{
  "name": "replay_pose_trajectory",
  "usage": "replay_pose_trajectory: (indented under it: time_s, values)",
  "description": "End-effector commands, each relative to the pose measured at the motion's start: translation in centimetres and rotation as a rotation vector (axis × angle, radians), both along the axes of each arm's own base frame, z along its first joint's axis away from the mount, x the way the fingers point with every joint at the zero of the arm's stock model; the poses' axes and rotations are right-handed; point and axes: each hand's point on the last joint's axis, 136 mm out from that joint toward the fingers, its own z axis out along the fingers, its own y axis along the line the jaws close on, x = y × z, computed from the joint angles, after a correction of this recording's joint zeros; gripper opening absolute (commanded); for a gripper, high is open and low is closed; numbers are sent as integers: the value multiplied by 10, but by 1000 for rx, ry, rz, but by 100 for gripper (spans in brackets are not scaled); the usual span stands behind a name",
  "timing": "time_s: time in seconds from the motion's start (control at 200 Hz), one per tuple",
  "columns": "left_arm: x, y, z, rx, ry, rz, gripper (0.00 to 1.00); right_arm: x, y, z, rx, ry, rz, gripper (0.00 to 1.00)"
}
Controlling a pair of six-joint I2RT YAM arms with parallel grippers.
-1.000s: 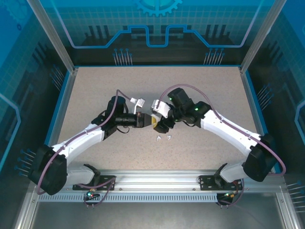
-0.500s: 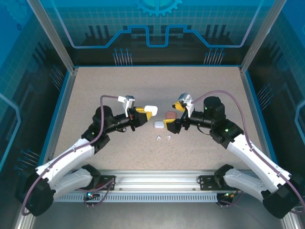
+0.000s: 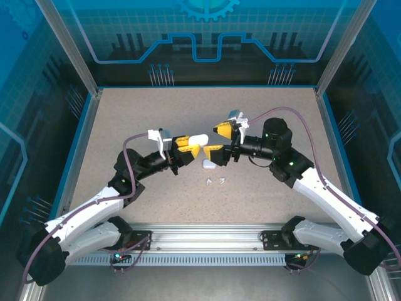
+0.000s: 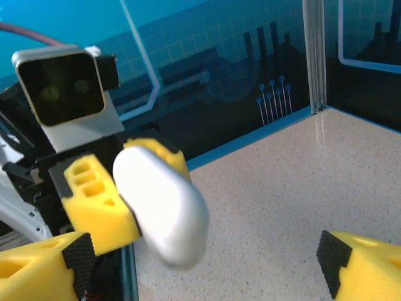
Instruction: Insert the wireless bluetooth earbuds into the charging case
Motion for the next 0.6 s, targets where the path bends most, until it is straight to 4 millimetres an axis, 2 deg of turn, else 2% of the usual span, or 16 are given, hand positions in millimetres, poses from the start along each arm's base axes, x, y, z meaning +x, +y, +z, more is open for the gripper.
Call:
replay_pose_trajectory:
  time_s: [0.0, 0.345, 0.595]
  values:
    - [-12, 1, 13, -22, -90, -19, 15, 5, 4, 15, 9, -42, -10, 91]
    - [-15, -1, 13, -12, -99, -32, 13, 22, 4, 13, -18, -32, -55, 79]
    - [-14, -1, 10, 0, -97, -31, 13, 35, -2, 18, -12, -20, -80, 77]
